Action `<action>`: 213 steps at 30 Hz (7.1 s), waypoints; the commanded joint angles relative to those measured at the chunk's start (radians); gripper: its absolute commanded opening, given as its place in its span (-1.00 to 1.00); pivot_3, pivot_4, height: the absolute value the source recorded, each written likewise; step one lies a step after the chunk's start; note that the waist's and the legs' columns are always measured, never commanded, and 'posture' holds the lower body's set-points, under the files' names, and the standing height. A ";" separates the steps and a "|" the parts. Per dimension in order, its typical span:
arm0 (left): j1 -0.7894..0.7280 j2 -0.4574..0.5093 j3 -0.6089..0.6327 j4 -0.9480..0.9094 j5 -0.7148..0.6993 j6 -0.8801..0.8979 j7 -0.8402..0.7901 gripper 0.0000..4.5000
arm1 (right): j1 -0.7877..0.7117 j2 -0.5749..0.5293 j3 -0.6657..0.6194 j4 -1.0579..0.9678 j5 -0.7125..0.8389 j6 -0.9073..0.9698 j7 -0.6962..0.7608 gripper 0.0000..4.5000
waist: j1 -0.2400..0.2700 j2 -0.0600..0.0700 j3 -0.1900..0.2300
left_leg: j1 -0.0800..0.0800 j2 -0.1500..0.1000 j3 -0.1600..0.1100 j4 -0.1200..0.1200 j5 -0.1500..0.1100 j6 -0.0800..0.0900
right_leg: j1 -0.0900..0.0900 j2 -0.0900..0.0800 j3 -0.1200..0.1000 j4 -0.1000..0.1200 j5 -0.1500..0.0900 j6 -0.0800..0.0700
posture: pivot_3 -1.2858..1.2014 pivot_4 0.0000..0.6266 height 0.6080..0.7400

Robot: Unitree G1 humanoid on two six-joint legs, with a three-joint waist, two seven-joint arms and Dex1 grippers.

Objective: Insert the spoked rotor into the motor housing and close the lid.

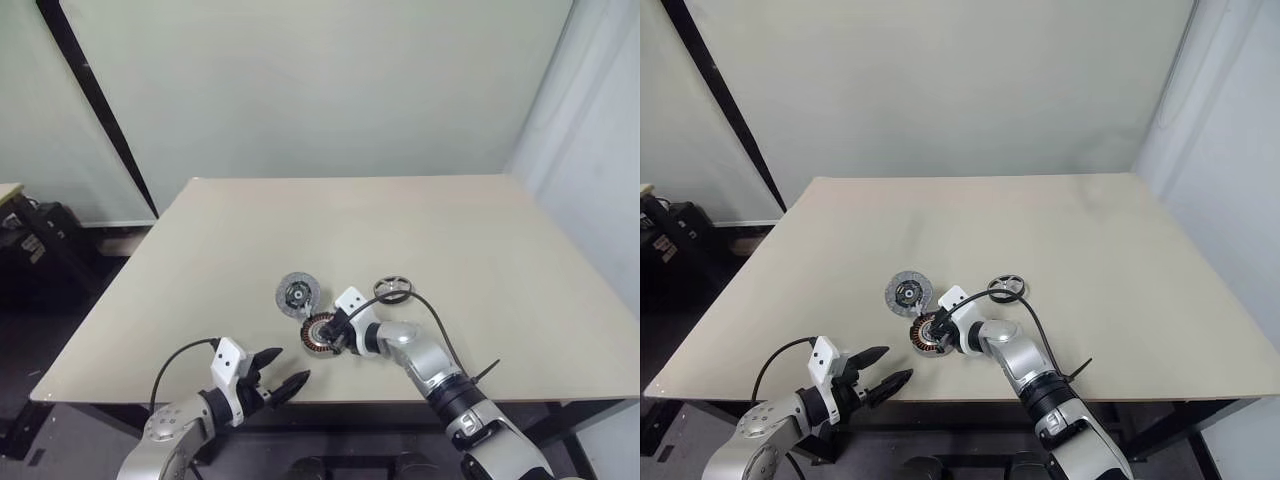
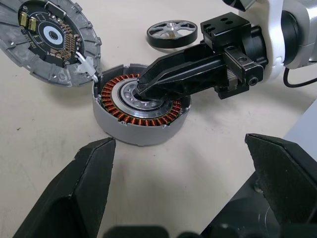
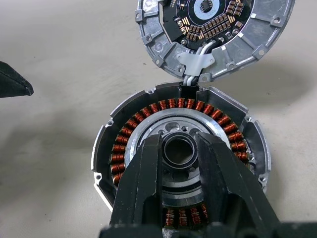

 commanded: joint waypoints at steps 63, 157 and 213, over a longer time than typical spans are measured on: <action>-0.013 0.003 0.007 -0.029 0.001 -0.032 0.008 1.00 | -0.015 0.040 -0.052 -0.073 0.022 0.020 0.029 0.51 | 0.000 0.000 0.000 | 0.002 -0.001 0.000 0.002 0.000 -0.001 | -0.002 -0.001 0.001 0.009 0.000 0.000 | 0.03 -1.00 1.00; -0.067 0.044 0.055 0.000 -0.002 -0.040 -0.003 1.00 | -0.021 0.154 -0.739 -0.388 0.739 0.778 -0.570 -0.83 | 0.000 0.004 0.002 | -0.002 0.008 0.001 -0.002 0.002 0.003 | -0.005 -0.001 0.001 0.007 -0.001 -0.001 | 0.03 -1.00 1.00; -0.065 0.025 0.016 0.012 0.020 -0.049 -0.009 1.00 | 0.115 0.134 -0.441 -0.531 0.626 0.770 -0.518 0.99 | 0.000 0.005 0.002 | -0.003 0.009 0.000 -0.007 0.000 -0.001 | -0.004 -0.001 -0.004 -0.005 0.000 -0.001 | 0.03 -1.00 1.00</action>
